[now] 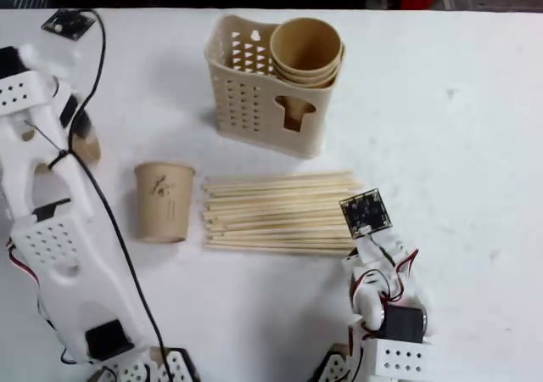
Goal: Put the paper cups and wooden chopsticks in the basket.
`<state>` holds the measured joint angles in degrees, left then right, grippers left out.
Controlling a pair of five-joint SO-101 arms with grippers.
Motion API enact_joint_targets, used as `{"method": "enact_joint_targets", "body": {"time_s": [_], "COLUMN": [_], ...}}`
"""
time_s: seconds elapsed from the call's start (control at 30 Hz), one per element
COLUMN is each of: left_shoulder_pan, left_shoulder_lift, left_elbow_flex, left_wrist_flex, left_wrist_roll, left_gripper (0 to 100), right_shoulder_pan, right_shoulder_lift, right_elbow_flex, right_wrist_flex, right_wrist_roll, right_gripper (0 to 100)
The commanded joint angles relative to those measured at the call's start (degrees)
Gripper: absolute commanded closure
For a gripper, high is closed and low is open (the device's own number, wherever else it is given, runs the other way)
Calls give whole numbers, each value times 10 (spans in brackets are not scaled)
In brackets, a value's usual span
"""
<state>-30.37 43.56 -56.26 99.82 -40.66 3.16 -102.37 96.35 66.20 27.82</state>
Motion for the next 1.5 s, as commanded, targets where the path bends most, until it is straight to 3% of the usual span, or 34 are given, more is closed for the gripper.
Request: {"method": "enact_joint_targets", "body": {"time_s": [0.0,0.57,0.8,0.97,1.27,1.47], "left_shoulder_pan": [-31,-164,-228,-212,-158,-147], "left_shoulder_lift": [13,16,17,24,24,24], "left_elbow_flex": [-6,-7,-110,-170,-99,-37], "left_wrist_flex": [-25,-55,-31,22,18,-77], "left_wrist_roll": [-18,-80,-83,-81,-84,-82], "left_gripper": [819,819,817,816,816,816], "right_shoulder_pan": [-5,-5,-5,-5,-5,-5], "right_shoulder_lift": [-1,-1,-1,-1,-1,-1], "right_elbow_flex": [5,5,5,5,5,5], "right_wrist_flex": [-8,-8,-8,-8,-8,-8], "right_wrist_roll": [7,7,7,7,7,7], "right_gripper": [978,978,978,978,978,978]}}
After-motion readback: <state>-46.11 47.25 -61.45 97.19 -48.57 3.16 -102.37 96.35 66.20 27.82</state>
